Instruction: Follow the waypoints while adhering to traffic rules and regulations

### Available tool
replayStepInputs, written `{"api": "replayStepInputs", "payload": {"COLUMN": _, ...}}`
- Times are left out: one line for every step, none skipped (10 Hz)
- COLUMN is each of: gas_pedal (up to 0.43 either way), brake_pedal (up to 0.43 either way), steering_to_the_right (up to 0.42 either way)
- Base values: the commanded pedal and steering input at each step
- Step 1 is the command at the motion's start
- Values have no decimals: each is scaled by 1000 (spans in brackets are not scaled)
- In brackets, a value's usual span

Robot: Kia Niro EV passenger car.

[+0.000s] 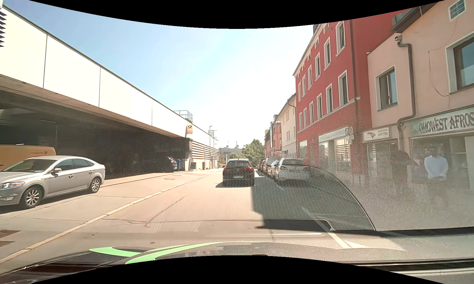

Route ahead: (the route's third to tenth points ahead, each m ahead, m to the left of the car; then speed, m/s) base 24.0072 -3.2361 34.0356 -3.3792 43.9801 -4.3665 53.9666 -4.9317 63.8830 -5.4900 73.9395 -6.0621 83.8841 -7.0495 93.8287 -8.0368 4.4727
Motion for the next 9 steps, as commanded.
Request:
{"api": "replayStepInputs", "payload": {"gas_pedal": 220, "brake_pedal": 0, "steering_to_the_right": -2}}
{"api": "replayStepInputs", "payload": {"gas_pedal": 220, "brake_pedal": 0, "steering_to_the_right": -1}}
{"api": "replayStepInputs", "payload": {"gas_pedal": 228, "brake_pedal": 0, "steering_to_the_right": 4}}
{"api": "replayStepInputs", "payload": {"gas_pedal": 228, "brake_pedal": 0, "steering_to_the_right": 5}}
{"api": "replayStepInputs", "payload": {"gas_pedal": 228, "brake_pedal": 0, "steering_to_the_right": 5}}
{"api": "replayStepInputs", "payload": {"gas_pedal": 228, "brake_pedal": 0, "steering_to_the_right": 5}}
{"api": "replayStepInputs", "payload": {"gas_pedal": 228, "brake_pedal": 0, "steering_to_the_right": 4}}
{"api": "replayStepInputs", "payload": {"gas_pedal": 228, "brake_pedal": 0, "steering_to_the_right": 4}}
{"api": "replayStepInputs", "payload": {"gas_pedal": 228, "brake_pedal": 0, "steering_to_the_right": 4}}
